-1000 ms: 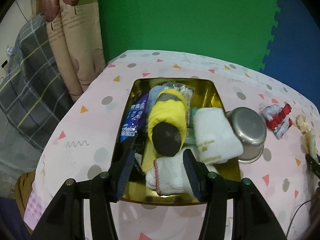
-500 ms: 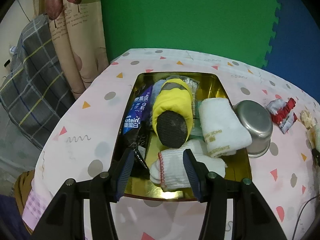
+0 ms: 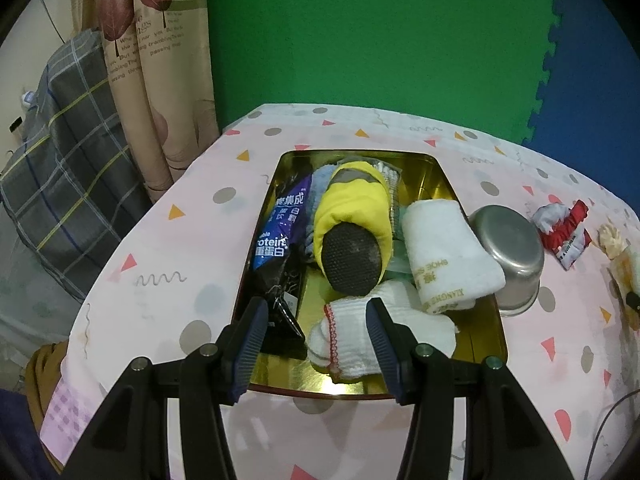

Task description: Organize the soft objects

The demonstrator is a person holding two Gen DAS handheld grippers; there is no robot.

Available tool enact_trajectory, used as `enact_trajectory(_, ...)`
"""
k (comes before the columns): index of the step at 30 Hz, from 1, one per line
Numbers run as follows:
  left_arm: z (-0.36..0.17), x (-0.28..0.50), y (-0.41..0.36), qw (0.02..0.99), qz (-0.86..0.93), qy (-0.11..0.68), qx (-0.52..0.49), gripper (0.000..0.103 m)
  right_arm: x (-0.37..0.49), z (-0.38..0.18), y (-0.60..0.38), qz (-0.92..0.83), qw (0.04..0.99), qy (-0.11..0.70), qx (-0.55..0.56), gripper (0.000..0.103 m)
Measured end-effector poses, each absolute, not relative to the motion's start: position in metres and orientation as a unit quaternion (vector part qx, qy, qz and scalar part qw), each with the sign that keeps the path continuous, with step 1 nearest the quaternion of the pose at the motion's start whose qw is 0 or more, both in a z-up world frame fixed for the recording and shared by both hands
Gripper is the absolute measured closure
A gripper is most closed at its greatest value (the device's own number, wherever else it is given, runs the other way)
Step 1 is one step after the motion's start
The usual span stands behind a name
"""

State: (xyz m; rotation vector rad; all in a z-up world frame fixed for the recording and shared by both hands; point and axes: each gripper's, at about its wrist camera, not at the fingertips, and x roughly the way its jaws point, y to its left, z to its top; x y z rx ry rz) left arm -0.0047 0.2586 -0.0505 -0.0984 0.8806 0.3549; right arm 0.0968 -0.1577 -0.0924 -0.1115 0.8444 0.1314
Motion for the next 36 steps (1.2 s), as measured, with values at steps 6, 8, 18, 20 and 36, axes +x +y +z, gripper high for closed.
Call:
enact_trajectory(6,-0.047,-0.007,0.261,0.891,0.170,0.418,-0.057,0.051,0.095,-0.078,-0.147,0.080,0.911,0.403,-0.045,0.073)
enact_trajectory(8,-0.049,-0.005,0.262,0.888,0.170,0.423,-0.058,0.051,0.094,-0.074,-0.140,0.088,0.911,0.401,-0.046,0.073)
enact_trajectory(18,-0.048,-0.009,0.267,0.889,0.175,0.418,-0.072,0.051,0.090,-0.064,-0.105,0.122,0.909,0.394,-0.059,0.073)
enact_trajectory(20,-0.047,-0.009,0.269,0.889,0.177,0.417,-0.074,0.051,0.089,-0.062,-0.097,0.131,0.908,0.394,-0.062,0.073)
enact_trajectory(36,-0.042,-0.015,0.283,0.888,0.203,0.404,-0.090,0.051,0.074,-0.048,-0.006,0.226,0.891,0.381,-0.097,0.073)
